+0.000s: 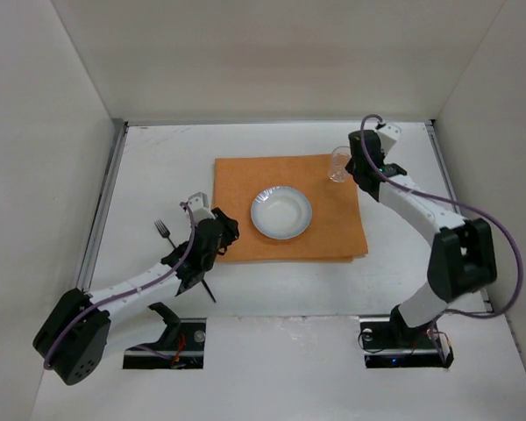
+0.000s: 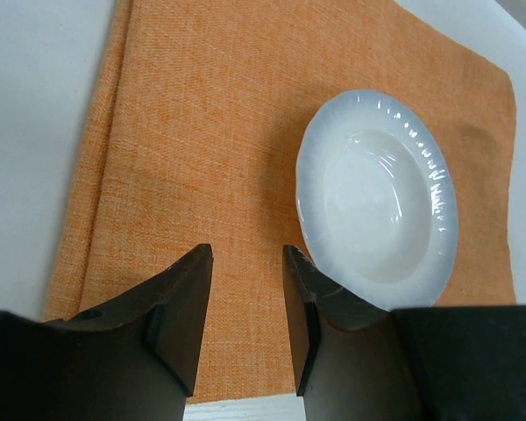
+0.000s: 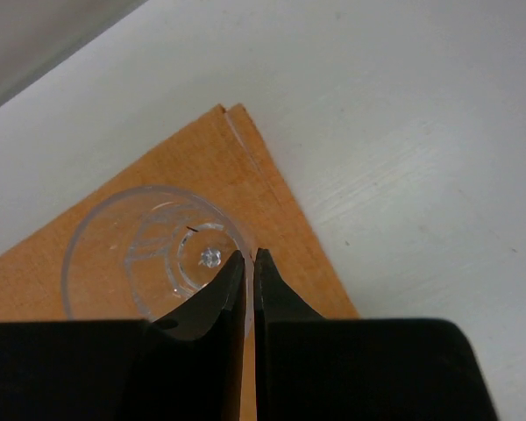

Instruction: Set the dinner table for one person

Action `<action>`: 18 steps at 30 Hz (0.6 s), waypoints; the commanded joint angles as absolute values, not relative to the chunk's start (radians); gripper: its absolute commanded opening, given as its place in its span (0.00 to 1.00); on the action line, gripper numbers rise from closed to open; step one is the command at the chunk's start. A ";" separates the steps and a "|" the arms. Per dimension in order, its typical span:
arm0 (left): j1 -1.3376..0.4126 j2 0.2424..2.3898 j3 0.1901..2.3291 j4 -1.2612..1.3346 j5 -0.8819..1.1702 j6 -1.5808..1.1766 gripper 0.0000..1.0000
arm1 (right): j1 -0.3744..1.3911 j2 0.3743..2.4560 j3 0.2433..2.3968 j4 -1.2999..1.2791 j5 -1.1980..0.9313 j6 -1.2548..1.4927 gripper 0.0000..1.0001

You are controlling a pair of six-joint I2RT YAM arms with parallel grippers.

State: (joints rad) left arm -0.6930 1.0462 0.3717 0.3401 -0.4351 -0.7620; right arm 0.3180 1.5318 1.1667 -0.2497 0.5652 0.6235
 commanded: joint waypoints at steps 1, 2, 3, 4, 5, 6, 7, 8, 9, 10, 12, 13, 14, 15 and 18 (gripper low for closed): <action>-0.667 1.037 0.356 0.410 -0.446 -0.735 0.36 | 0.335 1.662 1.322 -0.190 0.534 0.580 0.06; -0.662 1.040 0.356 0.411 -0.445 -0.735 0.36 | 0.338 1.698 1.357 -0.196 0.532 0.575 0.06; -0.657 1.040 0.354 0.411 -0.440 -0.738 0.36 | 0.338 1.730 1.385 -0.199 0.534 0.569 0.06; -0.654 1.039 0.353 0.411 -0.433 -0.739 0.36 | 0.340 1.755 1.406 -0.201 0.531 0.568 0.06; -0.654 1.039 0.353 0.411 -0.433 -0.741 0.36 | 0.340 1.778 1.423 -0.201 0.529 0.566 0.06; -0.653 1.039 0.353 0.413 -0.434 -0.741 0.36 | 0.340 1.799 1.440 -0.201 0.529 0.565 0.06; -0.653 1.045 0.351 0.413 -0.436 -0.741 0.36 | 0.340 1.819 1.454 -0.206 0.528 0.561 0.06; -0.650 1.052 0.351 0.413 -0.437 -0.742 0.36 | 0.340 1.836 1.465 -0.209 0.528 0.560 0.06; -0.644 1.058 0.353 0.413 -0.431 -0.744 0.36 | 0.340 1.851 1.471 -0.210 0.535 0.558 0.06; -0.640 1.061 0.353 0.413 -0.428 -0.747 0.36 | 0.340 1.864 1.471 -0.201 0.540 0.558 0.06; -0.646 1.066 0.353 0.416 -0.433 -0.750 0.36 | 0.340 1.885 1.476 -0.198 0.537 0.560 0.06; -0.651 1.075 0.353 0.423 -0.436 -0.750 0.36 | 0.340 1.896 1.479 -0.198 0.540 0.558 0.07; -0.653 1.089 0.354 0.432 -0.436 -0.749 0.36 | 0.340 1.902 1.483 -0.199 0.545 0.557 0.07; -0.651 1.100 0.354 0.436 -0.431 -0.749 0.36 | 0.340 1.905 1.485 -0.198 0.551 0.554 0.07; -0.647 1.120 0.362 0.436 -0.417 -0.752 0.36 | 0.340 1.919 1.489 -0.195 0.564 0.538 0.10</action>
